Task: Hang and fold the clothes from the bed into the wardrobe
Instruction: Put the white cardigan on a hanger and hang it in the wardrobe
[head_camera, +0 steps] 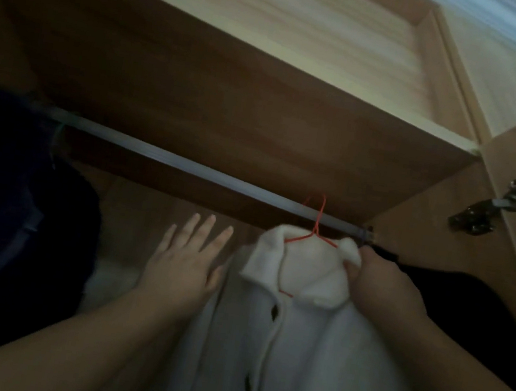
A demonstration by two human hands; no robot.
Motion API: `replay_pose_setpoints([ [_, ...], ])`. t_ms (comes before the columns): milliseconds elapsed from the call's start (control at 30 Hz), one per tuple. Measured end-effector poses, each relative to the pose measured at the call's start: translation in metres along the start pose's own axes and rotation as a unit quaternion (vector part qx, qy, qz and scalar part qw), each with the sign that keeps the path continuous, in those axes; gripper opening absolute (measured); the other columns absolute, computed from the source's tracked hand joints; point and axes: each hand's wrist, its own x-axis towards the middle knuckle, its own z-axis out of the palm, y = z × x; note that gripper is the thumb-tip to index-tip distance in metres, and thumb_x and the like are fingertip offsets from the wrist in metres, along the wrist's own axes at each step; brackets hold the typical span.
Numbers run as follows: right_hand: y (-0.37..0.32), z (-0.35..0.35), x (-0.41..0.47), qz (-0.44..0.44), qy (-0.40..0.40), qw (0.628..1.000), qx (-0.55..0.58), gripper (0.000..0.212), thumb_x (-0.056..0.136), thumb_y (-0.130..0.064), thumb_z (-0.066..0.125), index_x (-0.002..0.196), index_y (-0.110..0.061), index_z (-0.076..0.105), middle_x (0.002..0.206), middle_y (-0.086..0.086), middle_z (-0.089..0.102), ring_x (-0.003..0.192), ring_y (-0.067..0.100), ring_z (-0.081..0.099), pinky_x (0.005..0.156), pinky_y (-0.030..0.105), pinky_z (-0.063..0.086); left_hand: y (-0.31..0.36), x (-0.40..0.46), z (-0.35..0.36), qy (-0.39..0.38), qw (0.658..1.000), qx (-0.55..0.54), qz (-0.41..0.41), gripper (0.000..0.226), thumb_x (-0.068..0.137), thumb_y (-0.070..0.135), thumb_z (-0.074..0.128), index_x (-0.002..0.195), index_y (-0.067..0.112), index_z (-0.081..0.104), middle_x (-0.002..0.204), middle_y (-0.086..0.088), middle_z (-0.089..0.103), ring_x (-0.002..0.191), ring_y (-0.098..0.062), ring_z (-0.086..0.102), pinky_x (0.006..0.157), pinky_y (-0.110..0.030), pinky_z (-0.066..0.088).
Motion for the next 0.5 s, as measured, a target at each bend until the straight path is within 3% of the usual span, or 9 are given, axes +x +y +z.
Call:
replay_pose_setpoints([
  [133,0.005,0.013,0.035,-0.014,0.035,0.999,-0.019,0.032,0.102,-0.042,0.041,0.113,-0.015,0.053,0.116,0.016,0.065,0.107,0.037,0.063,0.084,0.043,0.049,0.01,0.024,0.014,0.02,1.0,0.012,0.001,0.066,0.094,0.053,0.016,0.157,0.037,0.005,0.167,0.0,0.007,0.153,-0.022,0.0,0.122,-0.046,0.005],
  [267,0.007,0.028,0.044,-0.032,0.002,0.998,-0.057,0.024,0.103,-0.035,0.037,0.111,-0.019,0.053,0.115,0.013,0.065,0.106,0.034,0.064,0.085,0.044,0.052,0.015,0.033,0.024,0.013,1.0,0.008,-0.006,0.064,0.099,0.052,0.023,0.156,0.038,-0.003,0.167,0.002,-0.003,0.153,-0.02,-0.008,0.123,-0.045,0.002],
  [367,0.004,0.041,0.038,-0.052,-0.063,0.991,-0.102,0.016,0.098,-0.036,0.035,0.108,-0.03,0.046,0.117,0.006,0.059,0.104,0.034,0.061,0.079,0.045,0.049,0.015,0.026,0.039,0.01,1.0,0.01,0.007,0.069,0.089,0.055,0.01,0.156,0.04,0.003,0.167,0.002,0.003,0.153,-0.021,-0.002,0.122,-0.045,0.006],
  [433,0.001,0.042,0.032,-0.055,-0.076,0.989,-0.112,0.013,0.097,-0.037,0.035,0.106,-0.032,0.043,0.116,0.005,0.058,0.101,0.034,0.061,0.077,0.046,0.05,0.014,0.019,0.046,-0.003,1.0,0.006,0.014,0.071,0.086,0.056,0.014,0.156,0.04,0.014,0.165,0.0,0.017,0.152,-0.024,0.012,0.12,-0.047,0.014],
  [500,-0.004,0.035,0.024,-0.039,-0.066,0.992,-0.104,0.024,0.1,-0.044,0.033,0.111,-0.028,0.047,0.114,0.007,0.059,0.099,0.033,0.062,0.078,0.043,0.049,0.014,0.01,0.048,-0.012,1.0,-0.008,0.012,0.07,0.086,0.056,0.018,0.155,0.04,0.02,0.162,-0.001,0.027,0.15,-0.025,0.021,0.118,-0.049,0.021],
])
